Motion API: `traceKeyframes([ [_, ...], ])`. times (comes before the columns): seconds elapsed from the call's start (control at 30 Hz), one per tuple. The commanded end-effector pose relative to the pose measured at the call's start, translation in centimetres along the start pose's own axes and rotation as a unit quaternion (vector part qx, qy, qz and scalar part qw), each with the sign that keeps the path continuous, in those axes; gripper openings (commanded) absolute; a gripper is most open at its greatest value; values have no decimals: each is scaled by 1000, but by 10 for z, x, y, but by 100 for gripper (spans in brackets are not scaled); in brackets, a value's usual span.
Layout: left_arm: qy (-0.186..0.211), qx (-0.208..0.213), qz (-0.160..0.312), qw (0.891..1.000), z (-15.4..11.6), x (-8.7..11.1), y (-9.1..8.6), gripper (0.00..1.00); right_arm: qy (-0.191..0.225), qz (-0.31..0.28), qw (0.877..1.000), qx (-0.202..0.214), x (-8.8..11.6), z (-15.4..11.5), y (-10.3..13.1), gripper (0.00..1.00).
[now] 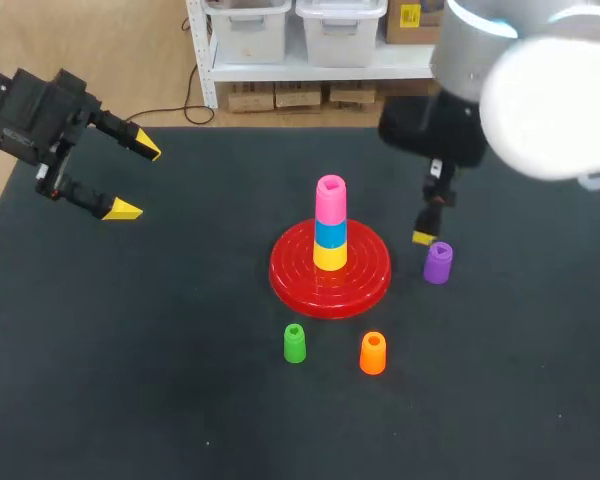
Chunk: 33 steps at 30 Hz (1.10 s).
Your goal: Pick up and stack the cylinders on the red base in this order: pink,purple,orange,green
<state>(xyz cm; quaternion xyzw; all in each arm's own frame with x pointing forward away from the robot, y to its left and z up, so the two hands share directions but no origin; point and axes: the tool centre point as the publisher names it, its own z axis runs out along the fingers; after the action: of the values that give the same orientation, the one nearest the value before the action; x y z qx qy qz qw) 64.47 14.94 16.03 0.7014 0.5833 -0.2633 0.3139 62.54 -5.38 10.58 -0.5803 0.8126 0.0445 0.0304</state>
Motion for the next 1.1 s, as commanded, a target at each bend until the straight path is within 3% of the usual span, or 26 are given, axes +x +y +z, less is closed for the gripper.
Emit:
traceKeyframes([
  [0.03, 0, -1, 1, 1000, 1, 1, 0, 100, 2, 9, 1000, 8, 7, 22, -5, 100],
  [0.67, 0, -1, 1, 1000, 1, 1, 0, 100, 30, 55, 998, -8, 29, 72, -24, 100],
  [1.1, 0, -1, 1, 1000, 1, 1, 0, 100, 31, 65, 997, -10, 25, 87, -29, 100],
])
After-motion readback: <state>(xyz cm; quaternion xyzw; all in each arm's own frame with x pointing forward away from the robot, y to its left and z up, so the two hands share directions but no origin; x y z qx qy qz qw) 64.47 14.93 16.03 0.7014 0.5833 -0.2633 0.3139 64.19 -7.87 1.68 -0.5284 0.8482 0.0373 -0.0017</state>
